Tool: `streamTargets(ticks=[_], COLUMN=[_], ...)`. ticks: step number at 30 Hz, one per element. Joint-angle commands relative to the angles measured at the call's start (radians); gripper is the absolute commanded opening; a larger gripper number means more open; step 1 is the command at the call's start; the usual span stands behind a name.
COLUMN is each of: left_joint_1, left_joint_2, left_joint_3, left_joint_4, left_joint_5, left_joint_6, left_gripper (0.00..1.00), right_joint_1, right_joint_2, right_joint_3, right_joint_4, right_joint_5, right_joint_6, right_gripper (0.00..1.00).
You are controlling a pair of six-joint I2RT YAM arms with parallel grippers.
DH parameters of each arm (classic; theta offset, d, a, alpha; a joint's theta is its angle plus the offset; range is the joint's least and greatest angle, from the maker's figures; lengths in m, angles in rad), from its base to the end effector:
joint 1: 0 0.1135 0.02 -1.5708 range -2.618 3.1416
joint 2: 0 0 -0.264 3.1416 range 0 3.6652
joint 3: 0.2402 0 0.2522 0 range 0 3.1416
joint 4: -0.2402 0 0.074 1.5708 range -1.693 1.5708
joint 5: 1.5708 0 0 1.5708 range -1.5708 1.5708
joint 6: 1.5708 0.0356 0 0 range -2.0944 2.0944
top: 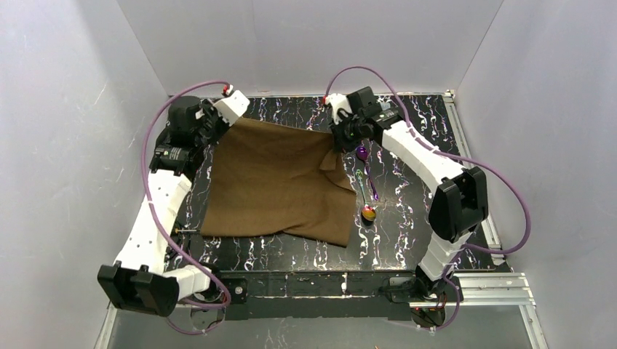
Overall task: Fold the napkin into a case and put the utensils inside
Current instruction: Flatten out the crumpled napkin at the center of the board.
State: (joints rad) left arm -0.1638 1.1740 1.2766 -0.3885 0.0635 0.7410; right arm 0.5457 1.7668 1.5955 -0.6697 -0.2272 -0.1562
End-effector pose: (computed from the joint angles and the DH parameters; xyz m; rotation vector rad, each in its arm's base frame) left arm 0.2567 -0.0447 0.4109 0.8572 1.6620 0.3413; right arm 0.3339 0.2121 0.3088 -0.9351 2.2461 0.4518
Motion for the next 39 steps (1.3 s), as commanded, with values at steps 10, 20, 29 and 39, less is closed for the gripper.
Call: streamTargets(ticks=[10, 20, 29, 39], left_joint_1=[0.033, 0.034, 0.038, 0.049], left_joint_2=[0.382, -0.027, -0.206, -0.284], left_joint_3=[0.644, 0.104, -0.41, -0.583], left_joint_4=[0.101, 0.009, -0.334, -0.387], left_joint_5=[0.013, 0.213, 0.283, 0.158], left_joint_6=[-0.076, 0.078, 0.262, 0.374], left_gripper=[0.0, 0.0, 0.0, 0.0], right_joint_1=[-0.079, 0.075, 0.28, 0.267], right_joint_2=[0.16, -0.166, -0.305, -0.32], right_joint_3=[0.672, 0.095, -0.523, -0.473], right_joint_4=[0.27, 0.174, 0.2, 0.14], right_joint_5=[0.167, 0.11, 0.057, 0.053], right_joint_6=[0.066, -0.007, 0.16, 0.182], right_gripper=[0.01, 0.01, 0.01, 0.75])
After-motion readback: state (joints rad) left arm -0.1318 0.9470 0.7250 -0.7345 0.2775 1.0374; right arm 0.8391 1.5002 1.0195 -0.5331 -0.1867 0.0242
